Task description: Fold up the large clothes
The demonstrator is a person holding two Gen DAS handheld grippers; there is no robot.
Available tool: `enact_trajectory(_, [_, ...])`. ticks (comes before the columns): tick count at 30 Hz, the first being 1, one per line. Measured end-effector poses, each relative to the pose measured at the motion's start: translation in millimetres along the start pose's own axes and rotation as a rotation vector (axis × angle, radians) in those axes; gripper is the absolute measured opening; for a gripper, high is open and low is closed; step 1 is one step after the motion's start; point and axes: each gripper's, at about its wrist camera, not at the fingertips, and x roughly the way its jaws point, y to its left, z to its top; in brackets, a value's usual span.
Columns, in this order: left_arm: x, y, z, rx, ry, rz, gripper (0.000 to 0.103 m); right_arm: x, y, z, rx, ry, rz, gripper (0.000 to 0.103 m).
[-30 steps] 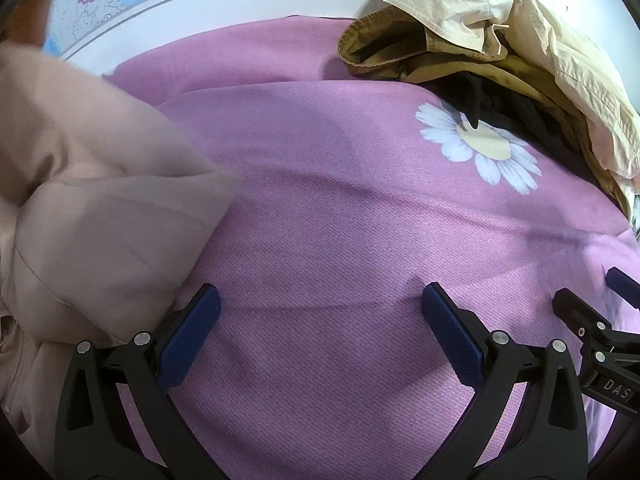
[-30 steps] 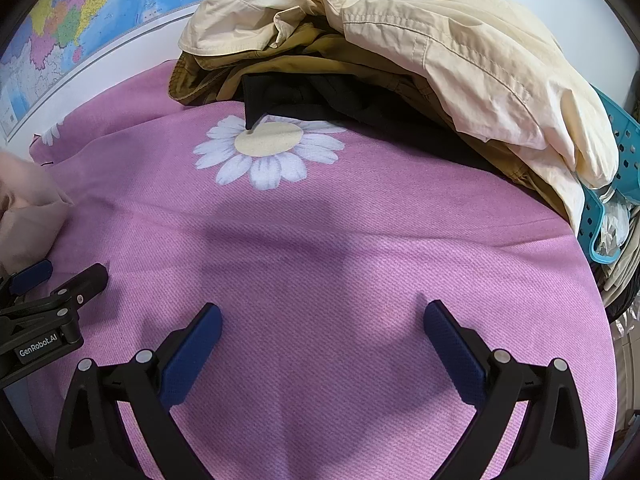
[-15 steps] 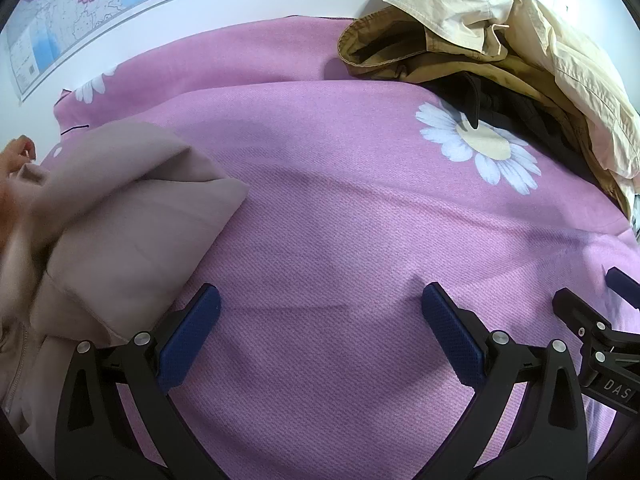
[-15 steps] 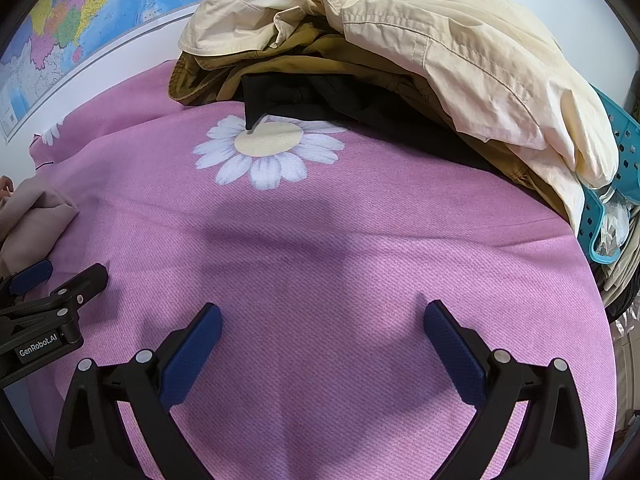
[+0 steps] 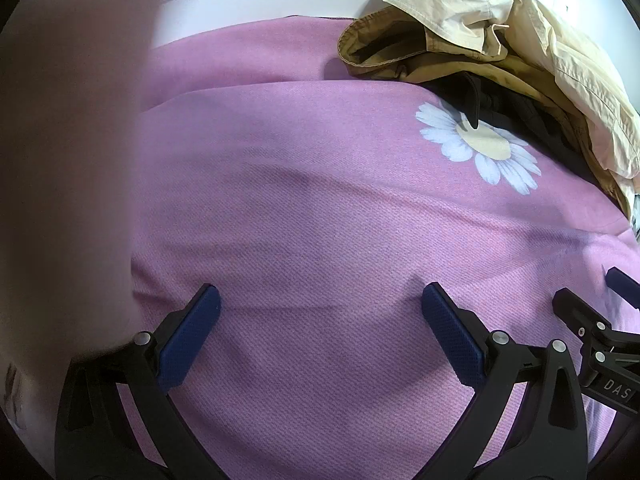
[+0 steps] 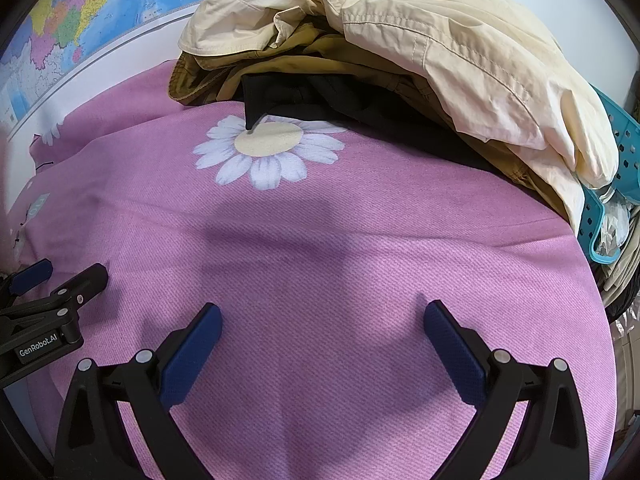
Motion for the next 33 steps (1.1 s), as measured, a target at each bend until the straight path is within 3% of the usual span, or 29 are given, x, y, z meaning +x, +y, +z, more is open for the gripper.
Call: enact_trajectory(33, [-0.7,1.1,-2.5,-0.001,-0.001,0.000,0.099,-0.3,0.2,0.0,0.000,0.000,0.000,0.098])
